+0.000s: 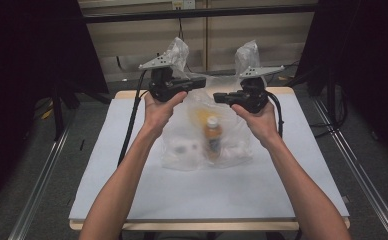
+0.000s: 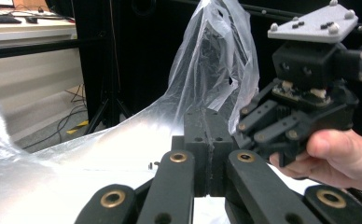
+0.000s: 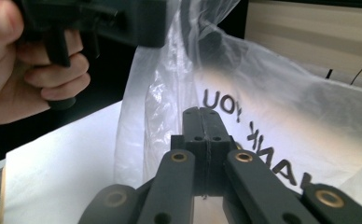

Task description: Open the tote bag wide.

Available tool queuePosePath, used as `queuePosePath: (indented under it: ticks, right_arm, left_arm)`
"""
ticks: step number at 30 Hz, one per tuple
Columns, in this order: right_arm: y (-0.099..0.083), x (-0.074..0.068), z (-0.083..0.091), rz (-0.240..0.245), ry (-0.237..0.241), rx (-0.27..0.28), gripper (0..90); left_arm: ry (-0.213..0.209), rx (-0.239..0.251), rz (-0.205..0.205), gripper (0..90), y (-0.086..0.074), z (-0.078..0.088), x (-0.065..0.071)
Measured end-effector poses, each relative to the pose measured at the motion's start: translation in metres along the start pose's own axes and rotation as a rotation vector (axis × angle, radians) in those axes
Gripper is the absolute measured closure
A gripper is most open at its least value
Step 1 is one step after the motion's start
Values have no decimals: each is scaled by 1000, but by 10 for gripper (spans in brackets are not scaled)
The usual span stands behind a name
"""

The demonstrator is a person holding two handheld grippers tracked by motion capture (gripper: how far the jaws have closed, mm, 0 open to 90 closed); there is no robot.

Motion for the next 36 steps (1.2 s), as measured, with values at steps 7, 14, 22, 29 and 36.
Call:
queuePosePath:
  ticks: [7,14,22,29,36]
  right_arm:
    - [-17,-6,-8,3,48,-36,900]
    - [-35,-7,-11,-15,89,-46,900]
    - [-49,-14,-12,-22,120,-50,900]
    - [-61,-15,-11,-28,125,-53,900]
    - [-72,-15,-8,-33,125,-57,900]
  left_arm:
    - [-2,-25,-4,900,-7,-10,0]
    - [-8,-68,18,900,-31,-16,-2]
    - [7,-125,25,900,-55,-13,-2]
    - [15,-144,43,900,-74,-10,-1]
    - [0,-162,65,900,-94,-13,3]
Point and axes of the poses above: each handheld gripper's, and its own axes: z roughly backward along the jaws, y roughly out of its top, x roughly to its right, the point moved 4 cm from there along -z, roughly forward along the jaws, and after that the axes turned 7 degrees about -z, right-handed, at the moved point
